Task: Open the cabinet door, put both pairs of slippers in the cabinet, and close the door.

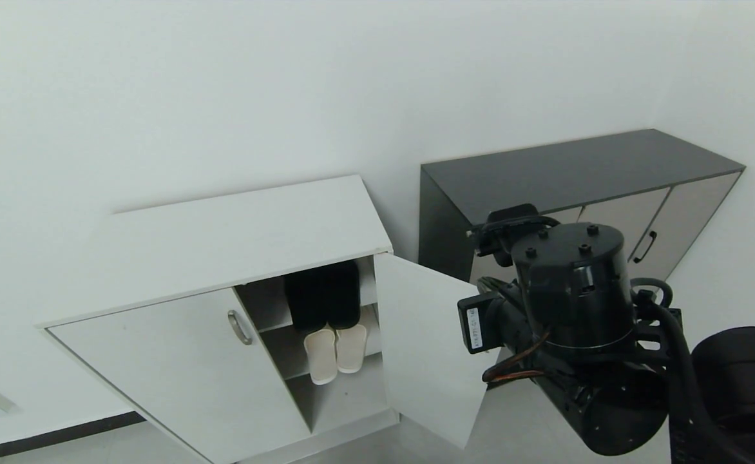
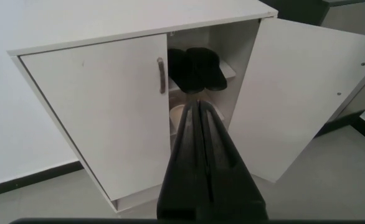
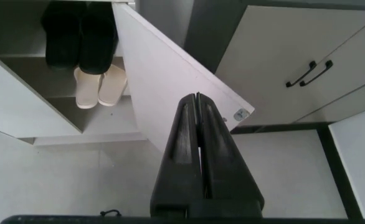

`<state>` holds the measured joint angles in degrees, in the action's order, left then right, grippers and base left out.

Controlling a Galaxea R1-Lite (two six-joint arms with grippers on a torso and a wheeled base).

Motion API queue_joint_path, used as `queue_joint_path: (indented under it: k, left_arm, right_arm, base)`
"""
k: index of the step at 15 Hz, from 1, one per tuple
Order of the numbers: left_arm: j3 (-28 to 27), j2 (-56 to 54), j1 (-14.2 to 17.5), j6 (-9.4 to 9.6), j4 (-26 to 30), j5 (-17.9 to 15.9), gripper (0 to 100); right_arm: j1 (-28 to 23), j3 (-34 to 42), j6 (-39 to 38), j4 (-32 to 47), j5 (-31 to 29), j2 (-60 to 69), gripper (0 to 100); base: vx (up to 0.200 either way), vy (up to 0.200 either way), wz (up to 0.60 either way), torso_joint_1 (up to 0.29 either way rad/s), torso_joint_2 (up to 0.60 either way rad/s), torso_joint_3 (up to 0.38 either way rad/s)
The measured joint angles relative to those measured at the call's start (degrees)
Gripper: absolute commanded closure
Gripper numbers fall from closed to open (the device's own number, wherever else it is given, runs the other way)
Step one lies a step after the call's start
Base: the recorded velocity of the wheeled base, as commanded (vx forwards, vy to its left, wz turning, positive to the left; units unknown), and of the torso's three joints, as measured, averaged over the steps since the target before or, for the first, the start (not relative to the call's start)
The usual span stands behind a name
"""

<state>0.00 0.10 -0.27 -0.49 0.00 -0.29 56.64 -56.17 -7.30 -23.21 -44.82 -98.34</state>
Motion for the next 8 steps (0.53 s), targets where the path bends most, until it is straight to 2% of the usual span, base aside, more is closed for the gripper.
queue_joint_path:
  k: [2, 7, 8]
  left_arm:
    - [0.0, 0.0, 0.0, 0.0, 0.0, 0.0, 100]
    - [0.0, 0.0, 0.0, 0.06, 0.0, 0.0, 100]
    - [0.0, 0.0, 0.0, 0.06, 0.0, 0.0, 100]
  right_arm:
    - [-0.3, 0.0, 0.0, 0.0, 0.0, 0.0, 100]
    - [-1.6, 0.0, 0.0, 0.0, 0.0, -0.4, 100]
    - [-1.9, -0.1, -0.1, -0.4, 0.1, -0.6, 100]
  base:
    - [0.0, 0.0, 0.0, 0.0, 0.0, 0.0]
    - [-0.2, 0.0, 0.0, 0.012, 0.0, -0.001]
    - [0.0, 0.0, 0.0, 0.0, 0.0, 0.0]
